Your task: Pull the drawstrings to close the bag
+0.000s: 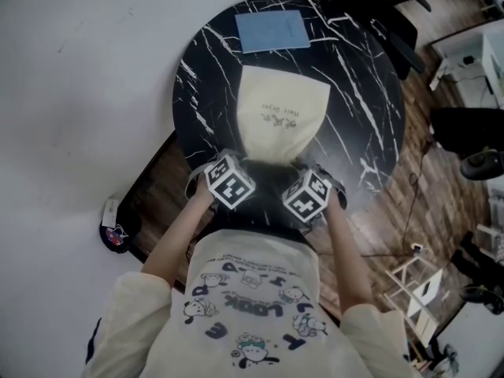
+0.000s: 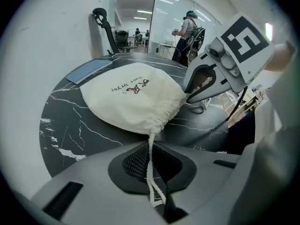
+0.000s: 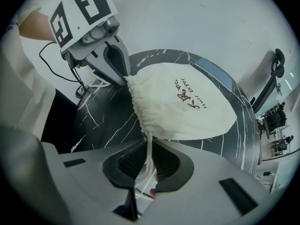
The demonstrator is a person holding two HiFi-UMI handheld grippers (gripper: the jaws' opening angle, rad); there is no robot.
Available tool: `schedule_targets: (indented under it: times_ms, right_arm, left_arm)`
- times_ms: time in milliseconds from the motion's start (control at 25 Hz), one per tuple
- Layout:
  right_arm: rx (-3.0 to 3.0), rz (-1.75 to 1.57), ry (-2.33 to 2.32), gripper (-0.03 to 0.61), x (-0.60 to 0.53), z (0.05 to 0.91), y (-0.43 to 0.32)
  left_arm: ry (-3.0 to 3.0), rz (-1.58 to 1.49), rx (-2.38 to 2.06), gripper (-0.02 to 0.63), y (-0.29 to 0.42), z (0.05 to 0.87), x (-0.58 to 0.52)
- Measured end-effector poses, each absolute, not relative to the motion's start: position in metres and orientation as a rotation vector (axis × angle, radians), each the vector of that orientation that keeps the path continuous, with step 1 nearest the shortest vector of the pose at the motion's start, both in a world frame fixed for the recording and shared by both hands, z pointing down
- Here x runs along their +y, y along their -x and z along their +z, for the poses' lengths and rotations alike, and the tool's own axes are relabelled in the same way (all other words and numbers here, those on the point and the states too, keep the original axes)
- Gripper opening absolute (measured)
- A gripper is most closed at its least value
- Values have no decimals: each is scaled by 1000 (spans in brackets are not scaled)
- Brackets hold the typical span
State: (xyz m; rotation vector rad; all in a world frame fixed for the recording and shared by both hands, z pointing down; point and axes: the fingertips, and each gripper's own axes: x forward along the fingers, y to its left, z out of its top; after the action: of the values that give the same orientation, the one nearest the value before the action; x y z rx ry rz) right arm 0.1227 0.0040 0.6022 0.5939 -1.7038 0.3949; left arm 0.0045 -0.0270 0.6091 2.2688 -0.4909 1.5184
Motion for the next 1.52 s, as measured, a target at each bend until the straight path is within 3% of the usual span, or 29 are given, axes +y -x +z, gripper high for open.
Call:
schedule_targets:
  times_ms: [160, 640, 880, 1160, 1520]
  right_arm:
    - [-1712, 393, -625, 25, 1, 598, -122]
    - [-1711, 405, -711, 20, 4, 595, -121]
    - [-1696, 441, -851, 18, -2, 591, -129]
    - [-1720, 749, -1274, 18, -13, 584, -131]
    - [-1658, 966, -1531, 18, -13, 587, -145]
  left_arm:
    - [-2276, 1514, -534, 51, -4, 608, -29]
    - [-2277, 1402, -611, 49, -3, 599, -24]
    - [-2109, 1052, -734, 48, -5, 587, -31]
    - [-1795, 725, -1000, 46, 2, 589, -38]
    - [-1690, 637, -1058, 46, 13, 592, -40]
